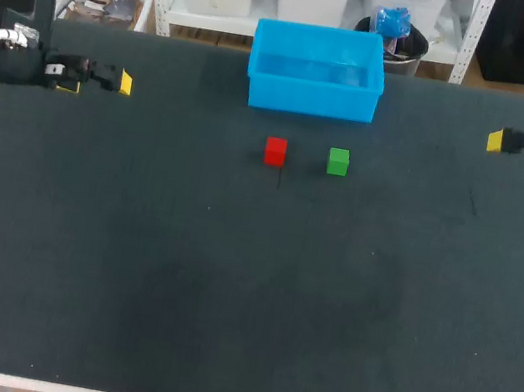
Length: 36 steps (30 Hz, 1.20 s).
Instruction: Use the left arm to pick the red cube and place it into the blue plastic box first, then use the right arm to grasp the green cube and put it into the same blue plastic box after the first action is fully finished.
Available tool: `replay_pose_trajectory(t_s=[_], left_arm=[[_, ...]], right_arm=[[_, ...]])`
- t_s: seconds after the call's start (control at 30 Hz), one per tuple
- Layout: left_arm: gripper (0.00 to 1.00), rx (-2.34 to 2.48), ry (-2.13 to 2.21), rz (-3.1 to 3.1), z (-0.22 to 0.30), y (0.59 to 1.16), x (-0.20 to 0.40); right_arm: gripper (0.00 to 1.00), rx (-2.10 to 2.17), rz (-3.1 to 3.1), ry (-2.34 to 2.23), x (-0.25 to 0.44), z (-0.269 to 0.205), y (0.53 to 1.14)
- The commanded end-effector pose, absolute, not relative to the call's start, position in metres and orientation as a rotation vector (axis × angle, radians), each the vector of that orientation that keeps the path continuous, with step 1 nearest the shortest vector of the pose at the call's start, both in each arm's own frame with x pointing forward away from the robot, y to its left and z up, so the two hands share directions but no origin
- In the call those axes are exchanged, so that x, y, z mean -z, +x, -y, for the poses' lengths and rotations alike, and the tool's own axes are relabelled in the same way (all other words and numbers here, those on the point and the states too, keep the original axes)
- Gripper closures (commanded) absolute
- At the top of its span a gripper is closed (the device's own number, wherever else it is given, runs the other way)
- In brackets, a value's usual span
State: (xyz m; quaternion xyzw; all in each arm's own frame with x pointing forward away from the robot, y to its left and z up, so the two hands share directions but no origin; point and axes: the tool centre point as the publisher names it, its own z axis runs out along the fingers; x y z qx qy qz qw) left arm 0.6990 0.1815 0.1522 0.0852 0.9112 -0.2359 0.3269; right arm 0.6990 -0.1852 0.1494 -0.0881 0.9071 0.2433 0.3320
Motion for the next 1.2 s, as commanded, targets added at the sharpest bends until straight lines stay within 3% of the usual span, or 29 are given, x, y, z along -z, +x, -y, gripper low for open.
replay_pose_trajectory(t_s=[0.03,1.0,1.2], left_arm=[[0.0,0.624,0.225,-2.383,-0.182,0.7,-0.151],[0.0,0.624,0.225,-2.383,-0.182,0.7,-0.151],[0.0,0.543,0.231,-2.444,-0.158,0.715,-0.154]], right_arm=[[0.0,-0.633,-2.372,-0.23,-0.149,0.185,0.7],[0.0,-0.633,-2.372,-0.23,-0.149,0.185,0.7],[0.0,-0.633,-2.372,-0.23,-0.149,0.185,0.7]])
